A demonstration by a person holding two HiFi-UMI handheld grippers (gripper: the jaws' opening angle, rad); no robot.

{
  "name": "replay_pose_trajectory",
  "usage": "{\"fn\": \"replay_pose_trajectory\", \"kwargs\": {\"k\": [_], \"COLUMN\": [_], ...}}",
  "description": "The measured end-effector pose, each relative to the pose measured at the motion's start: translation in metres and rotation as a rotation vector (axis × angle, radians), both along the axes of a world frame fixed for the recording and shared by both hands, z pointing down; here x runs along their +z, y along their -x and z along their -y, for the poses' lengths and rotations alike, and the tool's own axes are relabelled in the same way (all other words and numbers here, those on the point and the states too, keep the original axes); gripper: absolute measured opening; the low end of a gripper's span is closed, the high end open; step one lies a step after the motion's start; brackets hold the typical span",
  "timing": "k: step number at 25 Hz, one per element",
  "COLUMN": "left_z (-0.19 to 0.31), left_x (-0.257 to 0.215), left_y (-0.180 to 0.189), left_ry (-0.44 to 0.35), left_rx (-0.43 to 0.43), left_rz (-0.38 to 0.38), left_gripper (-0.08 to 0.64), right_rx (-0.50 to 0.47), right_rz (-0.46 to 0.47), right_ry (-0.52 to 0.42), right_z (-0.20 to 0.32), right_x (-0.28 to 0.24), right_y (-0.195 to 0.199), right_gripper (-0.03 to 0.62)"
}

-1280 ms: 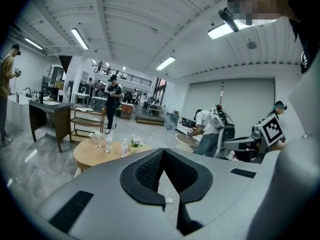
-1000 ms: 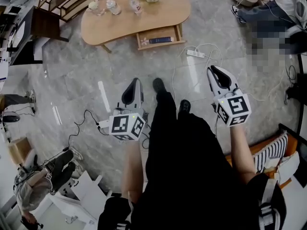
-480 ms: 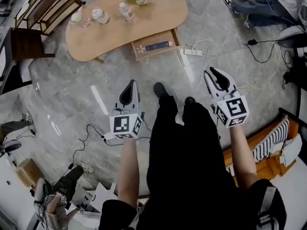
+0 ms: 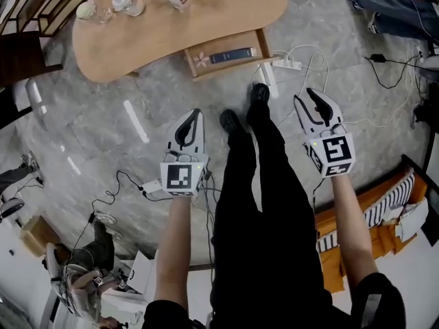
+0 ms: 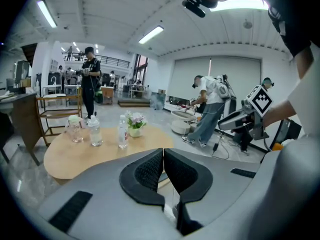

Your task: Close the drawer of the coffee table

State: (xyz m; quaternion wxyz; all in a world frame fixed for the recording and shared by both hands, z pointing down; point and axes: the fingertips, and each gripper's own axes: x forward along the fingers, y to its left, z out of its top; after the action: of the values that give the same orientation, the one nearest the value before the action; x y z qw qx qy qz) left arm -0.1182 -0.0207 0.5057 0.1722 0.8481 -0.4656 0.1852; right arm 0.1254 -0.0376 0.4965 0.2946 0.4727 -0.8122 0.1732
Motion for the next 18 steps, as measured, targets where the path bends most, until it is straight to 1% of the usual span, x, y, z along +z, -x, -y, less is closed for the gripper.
{"fn": "replay_pose_trajectory", "kwargs": {"k": [3,6,12,13,14,18], "left_z": [0.013,0.021,0.038,0.038,0.037,0.035], "left_x": [0.040,0.084,0.179,0.193,0.207,0.263], "left_y": [0.004,0.011,0.022,0.025,0.028,0.039], "left_ry": [0.018,0.062,0.135,0.152,0.170,0.235], "left_rx": [-0.021,-0.047,-0.051,-0.059,-0.071,-0.100], "left_rz": [0.000,0.010,0.056,0.064,0.069,0.092], "left_gripper": [0.015,0.015,0.018,0.033,0.065,0.134], "right_rx": [-0.012,-0.046,-0.126,-0.138,-0.151,-0.195], "right_rz": [-0.033,-0.086,-0.187,-0.201,-0.214,-0.266], "right_ry": [0.020,0.045,0.101,0.110,0.117,0.133], "right_z": [0.020,0.033,0.055,0.056,0.058,0.069], "right_x": [0.048,0.098,0.196,0.208,0.219,0.258], "right_y": [-0.006,-0.014,-0.027,-0.029,-0.030,-0.035], "right_gripper": [0.132,0.141,0.155,0.156,0.158,0.164]}}
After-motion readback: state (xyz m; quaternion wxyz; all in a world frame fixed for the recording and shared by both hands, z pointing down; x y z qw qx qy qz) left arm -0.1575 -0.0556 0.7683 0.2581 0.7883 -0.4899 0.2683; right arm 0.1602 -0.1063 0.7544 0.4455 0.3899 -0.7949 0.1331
